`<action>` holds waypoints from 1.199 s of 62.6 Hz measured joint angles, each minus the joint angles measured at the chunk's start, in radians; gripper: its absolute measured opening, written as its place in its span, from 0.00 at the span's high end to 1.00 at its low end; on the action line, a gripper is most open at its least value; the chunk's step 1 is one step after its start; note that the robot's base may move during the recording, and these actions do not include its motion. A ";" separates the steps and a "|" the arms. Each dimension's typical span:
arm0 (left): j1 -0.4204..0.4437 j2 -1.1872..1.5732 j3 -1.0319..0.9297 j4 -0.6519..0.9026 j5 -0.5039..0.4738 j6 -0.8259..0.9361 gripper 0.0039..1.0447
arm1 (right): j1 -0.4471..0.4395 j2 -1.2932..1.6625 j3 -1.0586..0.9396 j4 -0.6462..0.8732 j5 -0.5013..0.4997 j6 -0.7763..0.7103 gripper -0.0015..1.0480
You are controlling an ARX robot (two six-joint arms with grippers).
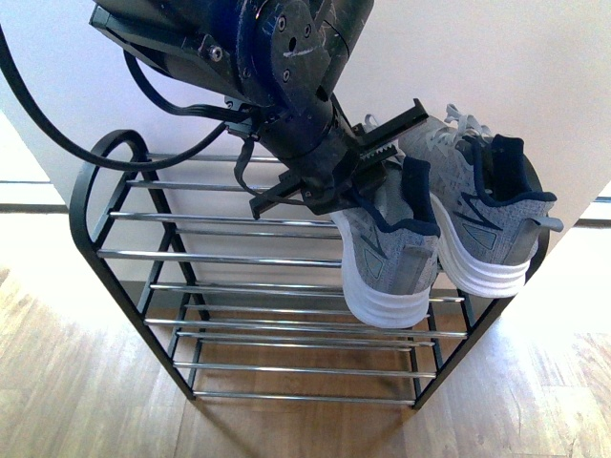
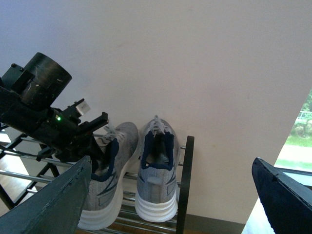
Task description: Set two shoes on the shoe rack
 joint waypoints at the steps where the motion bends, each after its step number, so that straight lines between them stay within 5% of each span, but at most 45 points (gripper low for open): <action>1: 0.000 0.000 0.002 -0.005 0.000 0.002 0.99 | 0.000 0.000 0.000 0.000 0.000 0.000 0.09; 31: 0.014 0.001 0.019 -0.006 -0.023 0.064 0.97 | 0.000 0.000 0.000 0.000 0.000 0.000 0.09; 64: 0.005 -0.328 -0.194 0.033 0.099 -0.136 0.11 | 0.000 0.000 0.000 0.000 0.000 0.000 0.09; 75: 0.032 -0.548 -0.293 -0.060 0.019 -0.113 0.09 | 0.000 0.000 0.000 0.000 0.000 0.000 0.09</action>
